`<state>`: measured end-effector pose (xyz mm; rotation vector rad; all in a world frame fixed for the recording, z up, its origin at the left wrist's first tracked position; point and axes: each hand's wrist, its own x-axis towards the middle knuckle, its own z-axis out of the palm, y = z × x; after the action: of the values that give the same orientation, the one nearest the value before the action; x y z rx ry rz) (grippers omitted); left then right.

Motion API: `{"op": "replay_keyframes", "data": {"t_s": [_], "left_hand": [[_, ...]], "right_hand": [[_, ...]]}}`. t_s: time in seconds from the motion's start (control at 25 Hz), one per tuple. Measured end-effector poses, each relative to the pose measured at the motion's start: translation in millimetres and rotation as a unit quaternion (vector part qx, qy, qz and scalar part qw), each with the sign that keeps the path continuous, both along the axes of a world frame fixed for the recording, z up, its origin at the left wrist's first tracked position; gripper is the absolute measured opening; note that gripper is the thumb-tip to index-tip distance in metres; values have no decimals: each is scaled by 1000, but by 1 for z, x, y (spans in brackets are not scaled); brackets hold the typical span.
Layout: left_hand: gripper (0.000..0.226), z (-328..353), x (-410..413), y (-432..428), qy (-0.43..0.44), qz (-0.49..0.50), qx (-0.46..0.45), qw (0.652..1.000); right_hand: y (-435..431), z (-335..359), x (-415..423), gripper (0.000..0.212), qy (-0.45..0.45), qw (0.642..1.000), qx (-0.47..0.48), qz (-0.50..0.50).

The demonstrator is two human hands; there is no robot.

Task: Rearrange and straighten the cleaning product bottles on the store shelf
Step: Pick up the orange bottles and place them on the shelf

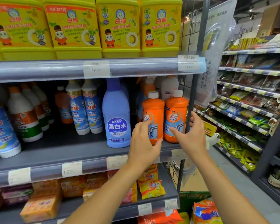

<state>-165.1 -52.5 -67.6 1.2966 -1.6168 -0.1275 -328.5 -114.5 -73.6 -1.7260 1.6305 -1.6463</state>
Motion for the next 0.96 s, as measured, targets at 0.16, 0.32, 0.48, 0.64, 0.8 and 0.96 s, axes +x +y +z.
{"op": "replay_keyframes", "data": {"t_s": [0.16, 0.32, 0.48, 0.64, 0.8, 0.96], "left_hand": [[92, 4, -18, -25, 83, 58, 75, 992], [88, 5, -19, -49, 113, 84, 136, 981], [88, 6, -20, -61, 147, 98, 163, 971], [84, 10, -18, -65, 201, 105, 160, 961], [79, 11, -11, -49, 201, 62, 103, 972], [78, 16, 9, -12, 200, 17, 51, 978]], "right_hand": [[-22, 3, 5, 104, -58, 995, 64, 54], [-33, 3, 12, 92, -70, 993, 59, 79], [-39, 10, 14, 89, -51, 995, 66, 59], [-36, 17, 11, 80, -52, 995, 67, 57], [-16, 22, 12, 79, -67, 995, 13, 67], [14, 34, 15, 80, -81, 991, -42, 93]]}}
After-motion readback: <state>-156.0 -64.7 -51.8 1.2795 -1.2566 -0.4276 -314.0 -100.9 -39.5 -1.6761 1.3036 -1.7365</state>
